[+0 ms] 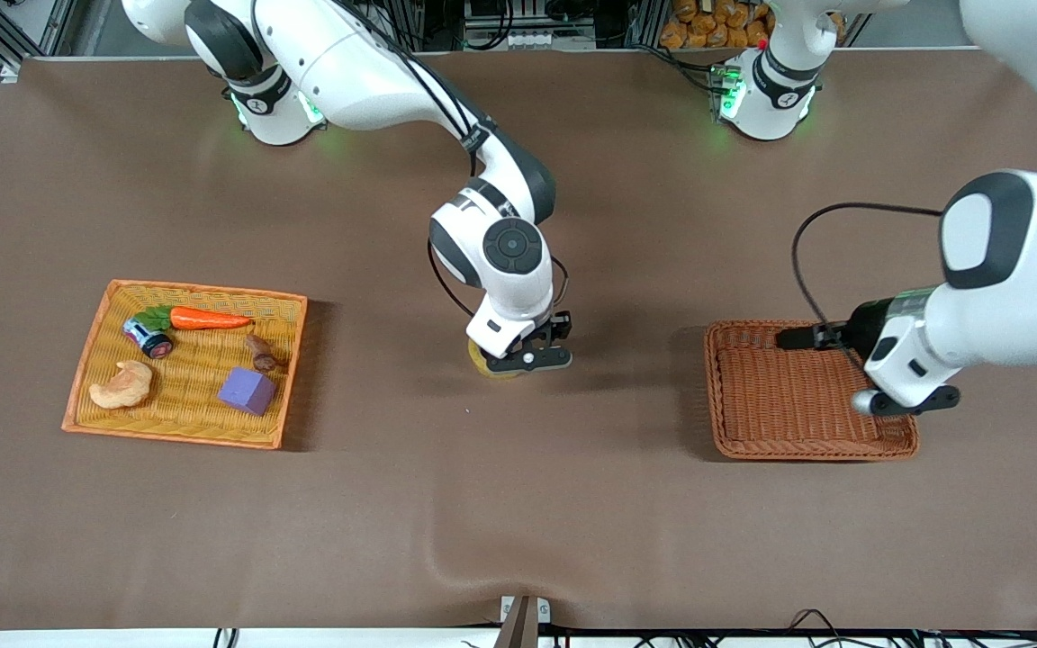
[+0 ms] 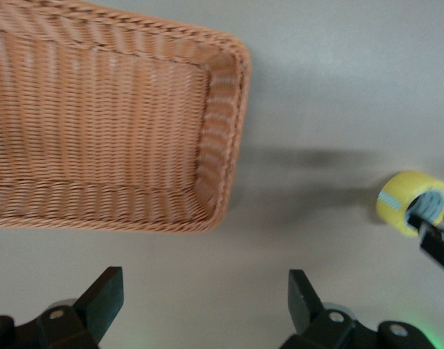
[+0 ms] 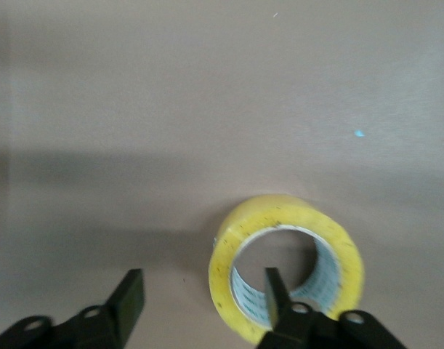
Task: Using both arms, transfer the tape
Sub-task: 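Set the tape on the table with the right gripper and release, then grasp the tape with the left gripper while the right gripper withdraws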
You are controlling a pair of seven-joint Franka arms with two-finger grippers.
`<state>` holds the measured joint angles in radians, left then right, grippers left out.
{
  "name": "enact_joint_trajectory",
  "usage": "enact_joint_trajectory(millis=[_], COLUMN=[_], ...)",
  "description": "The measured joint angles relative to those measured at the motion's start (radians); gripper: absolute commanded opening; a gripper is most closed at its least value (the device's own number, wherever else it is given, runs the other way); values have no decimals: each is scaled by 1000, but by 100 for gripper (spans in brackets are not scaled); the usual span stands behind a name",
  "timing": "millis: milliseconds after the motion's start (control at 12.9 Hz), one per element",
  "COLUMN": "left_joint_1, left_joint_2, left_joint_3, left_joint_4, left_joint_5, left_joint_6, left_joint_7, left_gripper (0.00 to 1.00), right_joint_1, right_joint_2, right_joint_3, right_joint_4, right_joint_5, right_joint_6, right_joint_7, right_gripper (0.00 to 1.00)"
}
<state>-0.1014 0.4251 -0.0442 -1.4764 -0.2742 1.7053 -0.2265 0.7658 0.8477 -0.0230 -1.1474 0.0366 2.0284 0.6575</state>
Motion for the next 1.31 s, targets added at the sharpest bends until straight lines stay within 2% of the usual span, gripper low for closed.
enact_joint_trajectory(millis=[155, 541, 1005, 1314], left_joint_1=[-65, -252, -490, -627], left_joint_2=[26, 109, 191, 285], left_joint_3=[-3, -4, -3, 32], left_joint_4=[1, 0, 0, -1], left_joint_5=[0, 0, 0, 0], left_joint_6=[49, 128, 370, 599], left_joint_7=[-105, -330, -579, -742], left_gripper=[100, 100, 100, 100], right_joint_1=[-33, -222, -404, -529], right_joint_2=[-88, -351, -578, -747], right_joint_3=[-24, -34, -38, -37], right_joint_4=[17, -3, -172, -273], right_joint_5=[0, -1, -7, -12], right_joint_6=[-144, -378, -412, -473], right_joint_7=[6, -84, -377, -555], right_gripper=[100, 100, 100, 100])
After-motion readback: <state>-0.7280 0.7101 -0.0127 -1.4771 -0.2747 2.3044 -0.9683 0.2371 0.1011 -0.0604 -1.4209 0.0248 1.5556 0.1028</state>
